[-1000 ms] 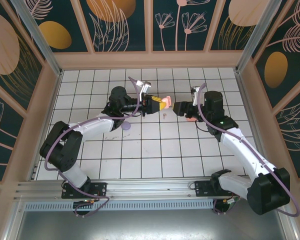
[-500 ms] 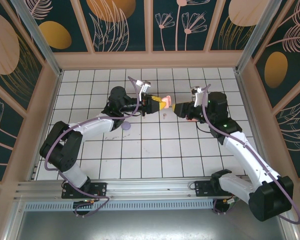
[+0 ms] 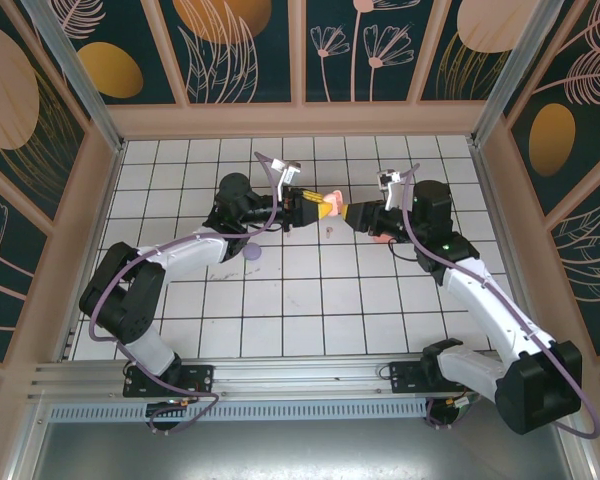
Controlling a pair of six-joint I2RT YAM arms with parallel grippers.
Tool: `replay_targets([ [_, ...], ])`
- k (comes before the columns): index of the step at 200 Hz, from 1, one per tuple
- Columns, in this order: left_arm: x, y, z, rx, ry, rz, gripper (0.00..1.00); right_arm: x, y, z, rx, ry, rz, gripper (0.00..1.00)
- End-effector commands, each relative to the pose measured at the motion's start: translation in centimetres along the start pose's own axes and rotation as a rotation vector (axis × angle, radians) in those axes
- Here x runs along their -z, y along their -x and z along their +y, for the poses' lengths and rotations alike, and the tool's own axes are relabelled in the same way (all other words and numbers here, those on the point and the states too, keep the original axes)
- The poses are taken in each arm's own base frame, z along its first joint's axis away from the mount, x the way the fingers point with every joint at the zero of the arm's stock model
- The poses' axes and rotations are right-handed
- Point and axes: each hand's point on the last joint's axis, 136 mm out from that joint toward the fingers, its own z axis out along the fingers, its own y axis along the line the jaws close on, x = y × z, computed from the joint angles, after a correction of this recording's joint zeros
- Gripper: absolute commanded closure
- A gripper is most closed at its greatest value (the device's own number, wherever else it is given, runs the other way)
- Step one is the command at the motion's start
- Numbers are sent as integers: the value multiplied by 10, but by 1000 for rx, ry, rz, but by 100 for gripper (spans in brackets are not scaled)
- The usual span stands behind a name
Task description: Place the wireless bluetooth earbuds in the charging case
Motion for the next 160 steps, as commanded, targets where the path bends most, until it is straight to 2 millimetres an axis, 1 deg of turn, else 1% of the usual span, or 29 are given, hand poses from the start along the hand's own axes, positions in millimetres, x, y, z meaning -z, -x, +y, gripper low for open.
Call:
replay_targets([
  [1, -1, 10, -15, -48, -44, -19, 100, 0, 14, 10, 20, 43, -38, 56],
  [64, -1, 9, -14, -38, -47, -19, 100, -7, 18, 14, 21, 63, -34, 59],
  [117, -2, 7, -12, -30, -47, -17, 100, -8, 21, 18, 29, 71, -37, 60],
  [160, -2, 5, -12, -22, -52, -15, 100, -10, 23, 21, 31, 78, -39, 64],
])
